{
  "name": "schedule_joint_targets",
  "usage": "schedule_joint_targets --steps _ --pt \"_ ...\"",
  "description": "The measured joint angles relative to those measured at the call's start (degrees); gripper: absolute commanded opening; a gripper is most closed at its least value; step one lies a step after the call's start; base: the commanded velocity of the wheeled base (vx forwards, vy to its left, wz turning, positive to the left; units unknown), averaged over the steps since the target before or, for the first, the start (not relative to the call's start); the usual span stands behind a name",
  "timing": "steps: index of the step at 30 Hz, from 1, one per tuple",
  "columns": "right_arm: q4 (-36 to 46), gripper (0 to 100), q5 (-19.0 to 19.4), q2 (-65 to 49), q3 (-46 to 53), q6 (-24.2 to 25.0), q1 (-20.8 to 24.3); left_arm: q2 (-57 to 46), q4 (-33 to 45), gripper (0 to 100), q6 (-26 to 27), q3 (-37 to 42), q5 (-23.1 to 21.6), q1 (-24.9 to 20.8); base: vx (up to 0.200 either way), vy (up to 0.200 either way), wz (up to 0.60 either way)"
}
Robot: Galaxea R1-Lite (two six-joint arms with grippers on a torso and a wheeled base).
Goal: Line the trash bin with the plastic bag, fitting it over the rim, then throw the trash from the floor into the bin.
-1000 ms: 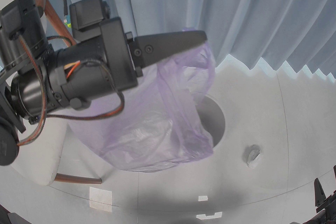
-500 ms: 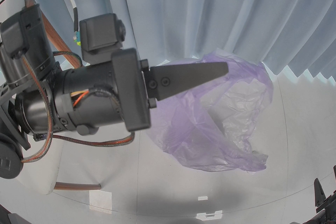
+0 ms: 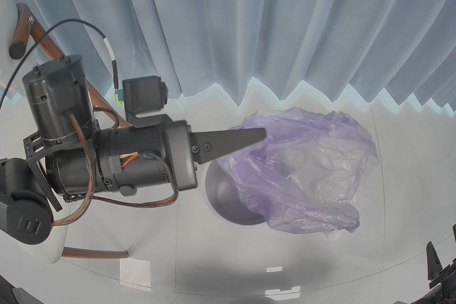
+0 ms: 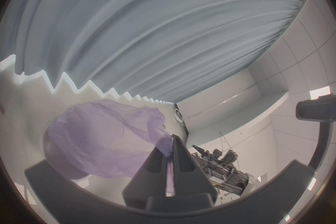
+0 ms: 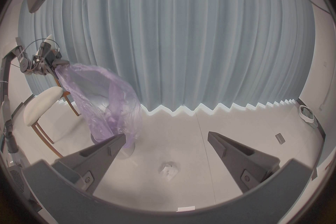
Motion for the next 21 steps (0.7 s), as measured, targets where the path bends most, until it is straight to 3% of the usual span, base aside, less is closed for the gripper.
schedule_joint_targets --steps 9,21 --pt "0.0 100 0.0 0.0 0.0 0.0 0.0 4.5 -9.2 0 0.1 3.2 0.3 6.6 0.000 0.000 0.00" --pt "0.0 100 0.0 0.0 0.0 -0.1 0.0 8.4 -10.8 0 3.6 5.4 5.0 10.4 0.000 0.000 0.00"
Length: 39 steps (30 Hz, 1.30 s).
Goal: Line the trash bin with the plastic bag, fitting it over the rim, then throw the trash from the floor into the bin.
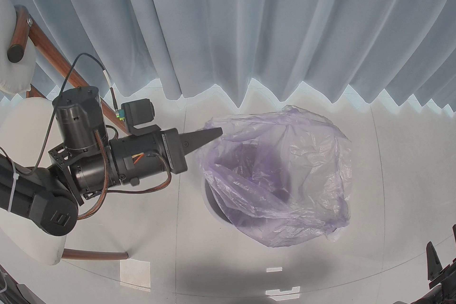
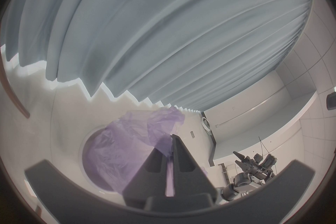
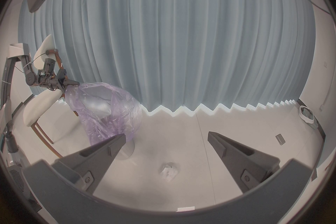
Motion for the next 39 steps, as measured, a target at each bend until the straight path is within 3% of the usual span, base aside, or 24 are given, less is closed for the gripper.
schedule_joint_targets --steps 6,16,28,39 --pt "0.1 100 0.1 0.0 0.0 -0.1 0.0 3.2 -6.6 0 0.7 -2.5 3.0 1.5 0.000 0.000 0.00" --pt "0.1 100 2.1 0.0 0.0 -2.6 0.0 14.3 -20.3 0 4.8 -7.6 16.7 1.6 0.000 0.000 0.00" --pt "-3.0 100 3.0 0.6 -1.3 -0.6 1.0 16.3 -20.3 0 5.5 -7.4 20.1 0.9 0.000 0.000 0.00" --pt "-8.6 100 3.7 19.5 -8.3 11.5 8.2 13.8 -18.8 0 5.3 -4.9 19.8 0.6 0.000 0.000 0.00"
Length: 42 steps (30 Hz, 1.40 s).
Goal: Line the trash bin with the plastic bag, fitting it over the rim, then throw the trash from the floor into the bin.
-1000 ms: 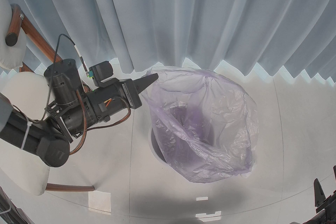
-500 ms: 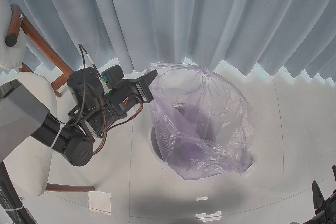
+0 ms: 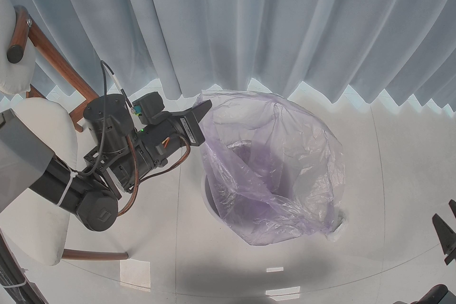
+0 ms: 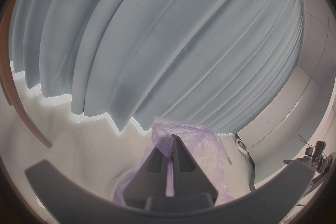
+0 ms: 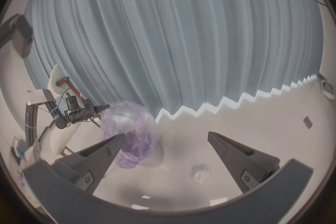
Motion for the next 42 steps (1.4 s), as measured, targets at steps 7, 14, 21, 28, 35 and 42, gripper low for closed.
schedule_joint_targets --steps 7,14,21,28,35,42 --pt "-2.3 100 3.2 18.6 -2.8 3.0 3.1 -1.5 0.6 0 -0.1 0.9 -0.2 -0.1 0.000 0.000 0.00" --pt "-9.3 100 7.6 39.1 -3.7 2.3 5.7 -2.5 1.0 0 -0.3 1.2 0.0 -0.2 0.000 0.000 0.00" --pt "-20.4 0 11.4 59.3 -1.9 -2.0 8.1 -3.0 1.3 0 -0.4 1.0 0.1 -0.2 0.000 0.000 0.00" --pt "-30.8 0 18.6 76.2 -0.3 -5.1 13.7 -3.6 1.4 0 -0.5 0.7 0.2 -0.1 0.000 0.000 0.00" --pt "-33.4 0 25.8 84.5 -2.8 -5.5 18.0 -3.9 1.5 0 -0.6 0.7 0.2 -0.1 0.000 0.000 0.00" --pt "-39.5 0 27.5 88.3 -10.6 -3.6 18.8 -3.9 1.5 0 -0.6 1.0 0.2 -0.1 0.000 0.000 0.00"
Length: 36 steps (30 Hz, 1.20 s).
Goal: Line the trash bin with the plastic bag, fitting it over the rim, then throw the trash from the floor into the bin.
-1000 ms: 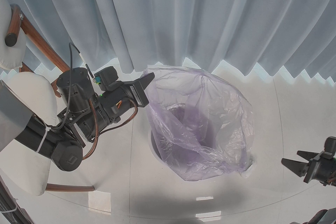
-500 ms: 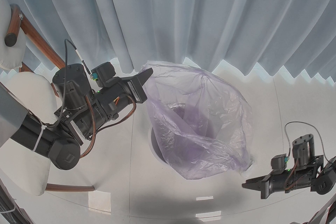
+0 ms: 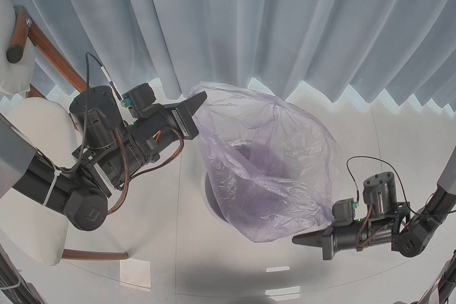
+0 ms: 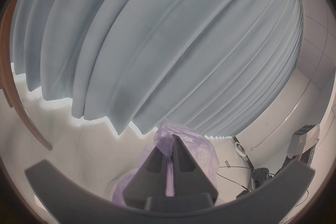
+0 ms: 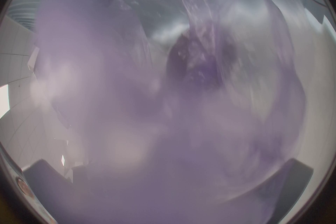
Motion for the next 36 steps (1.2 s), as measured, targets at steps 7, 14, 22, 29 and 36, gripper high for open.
schedule_joint_targets --steps 7,14,22,29,36 --pt "-7.4 0 -1.1 4.6 -10.8 3.3 0.3 0.0 0.0 0 0.0 0.5 0.0 0.0 0.000 0.000 0.00" --pt "-11.8 0 -8.7 12.0 -20.8 4.1 0.9 0.0 -0.4 0 0.1 0.8 0.0 0.2 0.000 0.000 0.00" --pt "-14.1 0 -14.0 19.2 -30.7 4.0 2.7 0.1 -0.5 0 0.4 2.1 0.0 0.3 0.000 0.000 0.00" --pt "-14.1 0 -13.5 19.7 -25.8 3.4 4.4 0.9 -0.1 0 0.7 3.8 0.1 0.2 0.000 0.000 0.00" --pt "-14.0 0 -10.7 13.8 -13.8 2.8 4.9 3.8 -0.1 0 0.8 4.5 0.1 0.0 0.000 0.000 0.00"
